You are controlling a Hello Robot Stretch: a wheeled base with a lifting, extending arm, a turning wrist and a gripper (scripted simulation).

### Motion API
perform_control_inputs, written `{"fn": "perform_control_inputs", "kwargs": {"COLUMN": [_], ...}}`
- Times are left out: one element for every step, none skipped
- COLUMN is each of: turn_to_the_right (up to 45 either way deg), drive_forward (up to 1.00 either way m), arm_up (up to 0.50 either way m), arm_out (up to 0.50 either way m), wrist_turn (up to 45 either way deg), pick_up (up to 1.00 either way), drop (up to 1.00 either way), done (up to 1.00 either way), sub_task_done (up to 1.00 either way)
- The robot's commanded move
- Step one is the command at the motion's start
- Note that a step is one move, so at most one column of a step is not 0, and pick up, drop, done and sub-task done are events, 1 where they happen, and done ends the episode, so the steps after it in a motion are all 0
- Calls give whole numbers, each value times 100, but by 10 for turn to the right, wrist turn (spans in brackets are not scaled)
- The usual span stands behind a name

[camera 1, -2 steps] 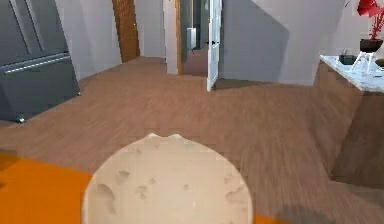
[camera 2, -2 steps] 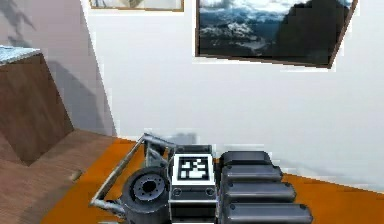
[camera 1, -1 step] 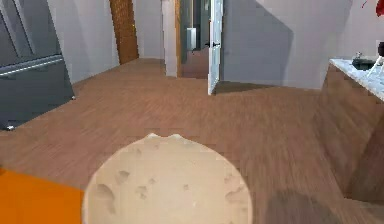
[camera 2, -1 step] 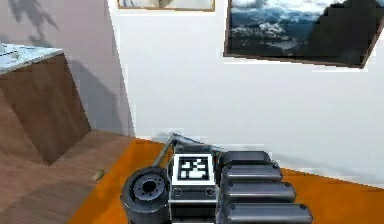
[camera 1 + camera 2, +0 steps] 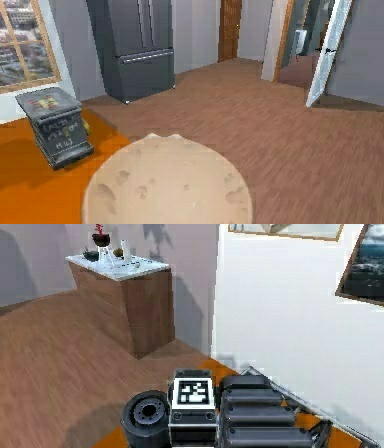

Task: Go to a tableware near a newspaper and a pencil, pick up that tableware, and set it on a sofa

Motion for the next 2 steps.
{"fn": "perform_control_inputs", "kwargs": {"turn_to_the_right": [0,-450], "drive_forward": [50,0], "arm_up": [0,0], "arm_out": [0,0], "wrist_turn": [0,0], "pick_up": [0,0], "drop": [0,0], "done": [0,0], "sub_task_done": [0,0]}}
